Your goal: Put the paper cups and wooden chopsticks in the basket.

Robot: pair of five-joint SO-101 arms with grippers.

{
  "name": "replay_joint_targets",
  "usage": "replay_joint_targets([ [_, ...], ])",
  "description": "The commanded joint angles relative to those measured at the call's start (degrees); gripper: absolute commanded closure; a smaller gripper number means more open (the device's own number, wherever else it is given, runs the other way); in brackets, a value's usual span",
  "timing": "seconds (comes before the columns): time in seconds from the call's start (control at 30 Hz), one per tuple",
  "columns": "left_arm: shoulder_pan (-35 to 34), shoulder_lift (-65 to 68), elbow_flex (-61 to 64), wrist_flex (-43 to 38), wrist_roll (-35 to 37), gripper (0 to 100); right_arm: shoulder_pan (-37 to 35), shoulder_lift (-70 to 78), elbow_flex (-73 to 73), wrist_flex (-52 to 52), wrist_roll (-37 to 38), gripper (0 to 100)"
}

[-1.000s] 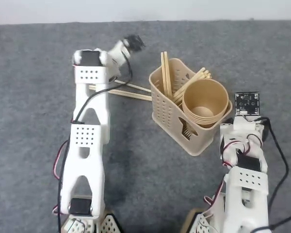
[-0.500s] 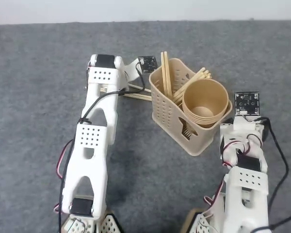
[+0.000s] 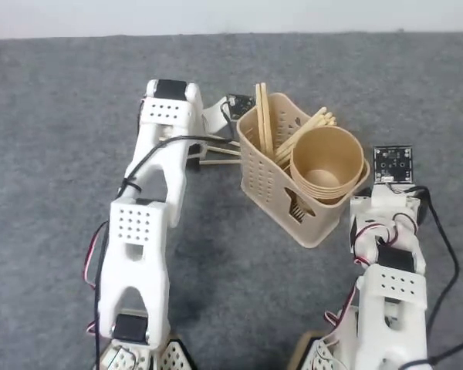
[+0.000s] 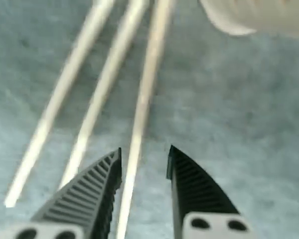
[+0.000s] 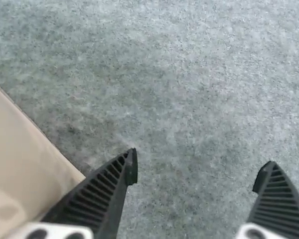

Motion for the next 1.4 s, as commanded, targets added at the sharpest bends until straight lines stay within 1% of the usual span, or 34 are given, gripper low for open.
replay_joint_targets([
  [0.0,0.5,-6.5,6.0,-7.2,-0.6,85,-1.3,-0.3,-0.4,-1.0,0.9,62.7],
  [0.13,0.4,-6.4,8.4,-13.4,0.9,84,-1.3,-0.3,-0.4,-1.0,0.9,62.7],
  [0.33,0.5,-6.2,8.3,-15.6,0.9,84,-1.3,-0.3,-0.4,-1.0,0.9,62.7],
  [0.43,0.5,-3.1,7.6,-15.9,0.9,84,-1.3,-0.3,-0.4,-1.0,0.9,62.7],
  [0.5,0.8,-0.6,7.0,-14.7,0.9,85,-1.3,-0.3,-0.4,-1.0,0.9,62.7],
  [0.57,1.3,1.4,5.4,-11.6,0.8,85,-1.3,-0.3,-0.4,-1.0,0.9,62.7],
  [0.63,2.0,3.6,2.1,-8.6,0.5,89,-1.3,-0.3,-0.4,-1.0,0.9,62.7],
  [0.73,2.4,7.0,-4.3,-6.2,0.5,96,-1.3,-0.3,-0.4,-1.0,0.9,62.7],
  [0.8,2.5,9.7,-8.8,-4.7,0.5,99,-1.3,-0.3,-0.4,-1.0,0.9,62.7],
  [0.97,3.2,15.7,-19.7,1.8,0.5,99,-1.3,-0.3,-0.4,-1.0,0.9,62.7],
  [1.07,3.3,18.0,-23.0,2.6,0.5,99,-1.3,-0.3,-0.4,-1.0,0.9,62.7],
  [1.23,3.0,16.8,-21.6,2.7,0.1,99,-1.3,-0.3,-0.4,-1.0,1.0,62.7],
  [1.37,0.4,8.4,-21.2,2.8,0.8,99,-1.3,-0.3,-0.4,-1.0,1.0,62.7],
])
